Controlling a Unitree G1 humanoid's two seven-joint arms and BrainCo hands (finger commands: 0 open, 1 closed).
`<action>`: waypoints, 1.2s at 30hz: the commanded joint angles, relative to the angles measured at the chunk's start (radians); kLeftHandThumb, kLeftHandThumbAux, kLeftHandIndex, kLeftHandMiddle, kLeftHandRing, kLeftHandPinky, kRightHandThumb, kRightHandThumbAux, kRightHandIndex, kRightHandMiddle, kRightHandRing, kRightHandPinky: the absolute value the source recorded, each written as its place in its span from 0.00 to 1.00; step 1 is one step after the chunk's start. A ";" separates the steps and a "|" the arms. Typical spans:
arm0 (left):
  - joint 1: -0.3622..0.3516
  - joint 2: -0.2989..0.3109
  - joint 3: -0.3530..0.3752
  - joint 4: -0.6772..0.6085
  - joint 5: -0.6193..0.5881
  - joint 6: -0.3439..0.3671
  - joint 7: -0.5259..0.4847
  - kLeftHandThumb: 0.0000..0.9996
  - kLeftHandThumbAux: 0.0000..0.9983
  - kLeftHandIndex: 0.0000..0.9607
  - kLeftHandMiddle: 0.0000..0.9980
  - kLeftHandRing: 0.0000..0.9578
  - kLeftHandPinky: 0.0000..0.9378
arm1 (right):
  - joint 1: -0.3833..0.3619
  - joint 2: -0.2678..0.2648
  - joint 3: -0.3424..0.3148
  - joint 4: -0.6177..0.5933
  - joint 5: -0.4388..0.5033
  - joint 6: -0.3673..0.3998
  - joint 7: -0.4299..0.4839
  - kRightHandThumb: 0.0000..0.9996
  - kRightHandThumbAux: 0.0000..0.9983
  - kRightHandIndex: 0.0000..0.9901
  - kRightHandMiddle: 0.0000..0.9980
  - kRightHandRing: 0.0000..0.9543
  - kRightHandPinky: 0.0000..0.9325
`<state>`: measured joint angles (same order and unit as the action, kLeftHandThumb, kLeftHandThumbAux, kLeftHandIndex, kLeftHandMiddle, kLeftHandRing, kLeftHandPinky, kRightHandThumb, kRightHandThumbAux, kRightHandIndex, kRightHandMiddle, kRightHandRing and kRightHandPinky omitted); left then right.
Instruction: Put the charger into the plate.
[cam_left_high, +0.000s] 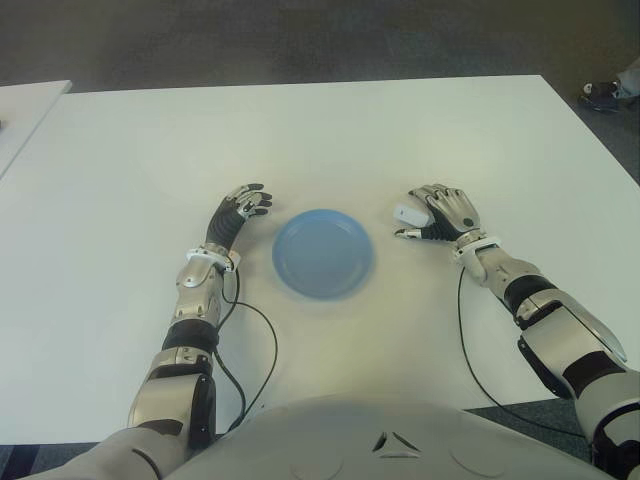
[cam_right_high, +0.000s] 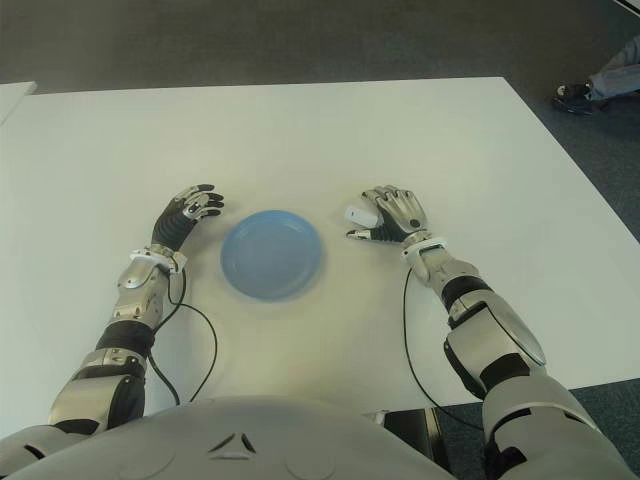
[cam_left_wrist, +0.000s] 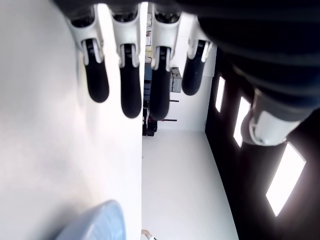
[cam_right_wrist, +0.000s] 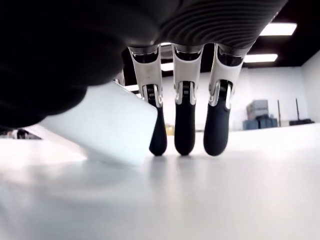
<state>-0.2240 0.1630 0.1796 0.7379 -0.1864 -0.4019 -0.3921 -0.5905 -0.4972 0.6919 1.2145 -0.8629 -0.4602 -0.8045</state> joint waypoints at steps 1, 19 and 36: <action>0.008 -0.004 -0.003 0.028 0.003 0.014 0.002 0.00 0.51 0.29 0.37 0.37 0.35 | 0.067 0.033 0.054 0.029 -0.051 -0.018 -0.020 0.56 0.45 0.55 0.68 0.69 0.76; -0.003 -0.004 -0.008 0.047 0.014 -0.001 0.010 0.00 0.50 0.30 0.37 0.37 0.35 | 0.072 0.050 0.048 0.027 -0.030 -0.051 -0.175 0.69 0.68 0.75 0.85 0.88 0.94; -0.012 -0.007 -0.008 0.059 0.016 0.012 0.019 0.00 0.52 0.30 0.38 0.37 0.35 | 0.073 0.051 0.038 0.027 -0.022 -0.078 -0.172 0.64 0.73 0.79 0.88 0.92 0.93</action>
<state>-0.2489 0.1619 0.1779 0.7747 -0.1795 -0.4172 -0.3877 -0.5859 -0.4886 0.7148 1.2234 -0.8760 -0.5145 -0.9935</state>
